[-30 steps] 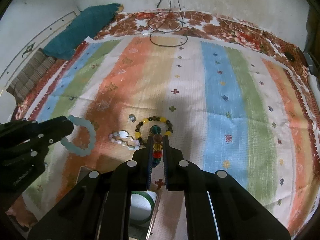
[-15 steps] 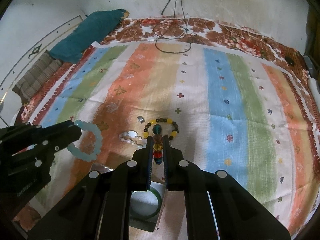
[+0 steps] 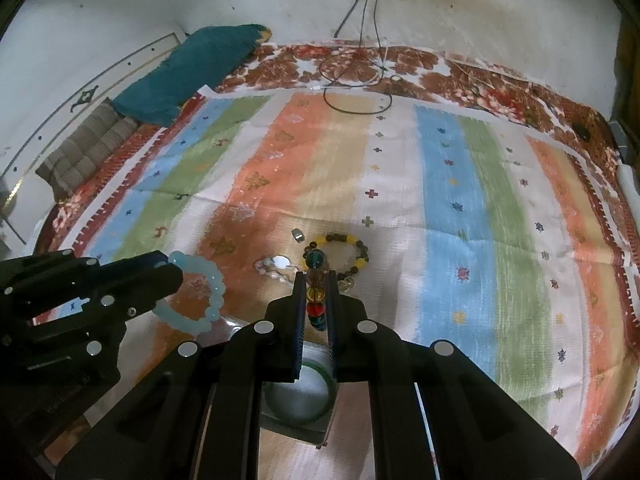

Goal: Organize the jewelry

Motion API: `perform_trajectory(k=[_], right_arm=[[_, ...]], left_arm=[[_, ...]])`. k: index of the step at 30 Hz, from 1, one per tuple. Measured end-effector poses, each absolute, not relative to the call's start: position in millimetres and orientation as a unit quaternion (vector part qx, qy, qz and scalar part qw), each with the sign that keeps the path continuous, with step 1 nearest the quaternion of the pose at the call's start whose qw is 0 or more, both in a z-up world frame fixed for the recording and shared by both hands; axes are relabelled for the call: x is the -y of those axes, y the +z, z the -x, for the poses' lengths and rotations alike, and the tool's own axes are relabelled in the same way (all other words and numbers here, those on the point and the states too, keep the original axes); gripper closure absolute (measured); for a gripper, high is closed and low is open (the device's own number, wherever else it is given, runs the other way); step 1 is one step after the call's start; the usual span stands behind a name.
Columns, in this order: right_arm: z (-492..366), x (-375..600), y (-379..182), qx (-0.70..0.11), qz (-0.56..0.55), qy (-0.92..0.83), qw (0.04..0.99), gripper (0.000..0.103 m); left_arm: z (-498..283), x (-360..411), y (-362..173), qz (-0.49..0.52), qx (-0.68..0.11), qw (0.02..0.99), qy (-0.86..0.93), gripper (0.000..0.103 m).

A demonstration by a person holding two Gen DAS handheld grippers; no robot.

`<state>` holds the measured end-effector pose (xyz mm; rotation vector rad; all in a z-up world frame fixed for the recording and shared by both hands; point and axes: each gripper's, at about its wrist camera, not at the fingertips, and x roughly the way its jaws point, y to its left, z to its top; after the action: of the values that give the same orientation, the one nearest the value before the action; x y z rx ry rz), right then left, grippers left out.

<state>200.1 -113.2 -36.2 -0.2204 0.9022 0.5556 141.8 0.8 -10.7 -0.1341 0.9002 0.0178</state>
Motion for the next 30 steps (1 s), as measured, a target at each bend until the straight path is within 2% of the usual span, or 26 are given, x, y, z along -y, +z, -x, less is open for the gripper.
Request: perform_trajectory(k=[30], right_arm=[[-157,126,-41,-0.434,0.108,0.282,0.849,0.093]], left_arm=[[-103,7,-8,0.069,-0.421,0.904,-0.004,0.092]])
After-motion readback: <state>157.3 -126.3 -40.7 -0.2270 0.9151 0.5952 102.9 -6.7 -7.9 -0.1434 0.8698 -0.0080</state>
